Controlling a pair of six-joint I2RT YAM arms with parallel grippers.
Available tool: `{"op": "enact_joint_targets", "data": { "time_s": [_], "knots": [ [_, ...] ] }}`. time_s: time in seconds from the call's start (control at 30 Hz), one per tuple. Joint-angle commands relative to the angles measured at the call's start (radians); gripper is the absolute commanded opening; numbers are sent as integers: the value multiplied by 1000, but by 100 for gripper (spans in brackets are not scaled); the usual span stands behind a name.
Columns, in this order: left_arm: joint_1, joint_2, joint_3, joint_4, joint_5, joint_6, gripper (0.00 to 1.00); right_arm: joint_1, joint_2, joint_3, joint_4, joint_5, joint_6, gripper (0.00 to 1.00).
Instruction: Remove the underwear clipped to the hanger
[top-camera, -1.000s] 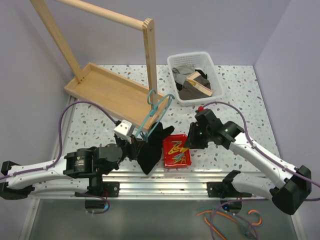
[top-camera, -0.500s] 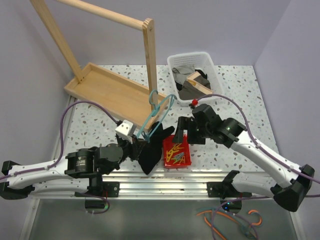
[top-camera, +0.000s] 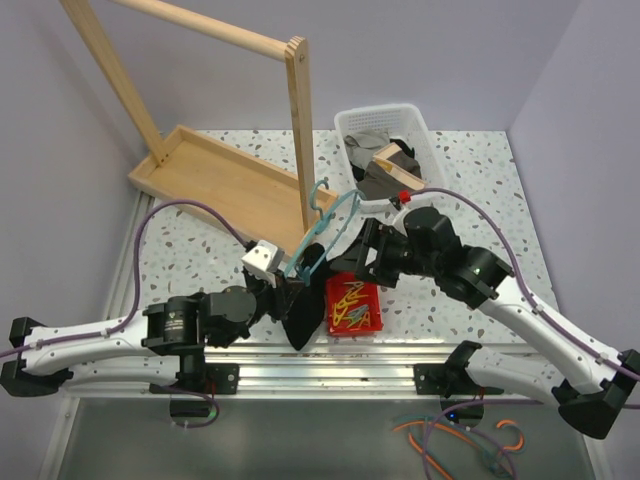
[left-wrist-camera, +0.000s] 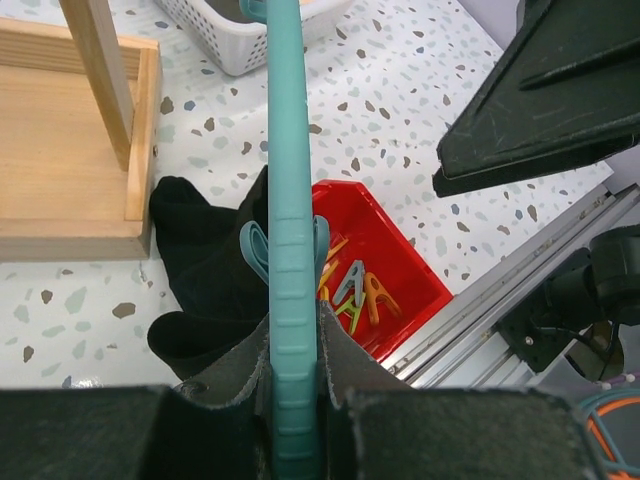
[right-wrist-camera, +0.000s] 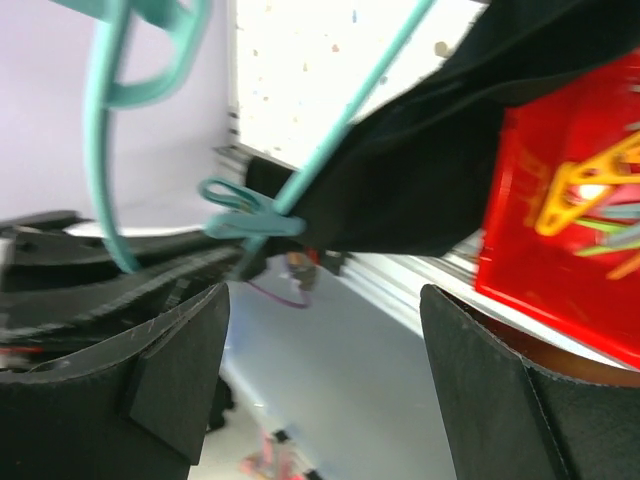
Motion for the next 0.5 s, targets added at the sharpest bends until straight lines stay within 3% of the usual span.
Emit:
{"op": "enact_joint_targets", "data": {
  "time_s": [0.0, 0.47],
  "knots": [
    [-7, 17, -14, 125, 3, 25, 0, 11, 7, 5, 151, -35, 140, 80],
    [-7, 66, -18, 187, 29, 36, 0, 47, 158, 113, 90, -50, 241, 69]
  ]
}}
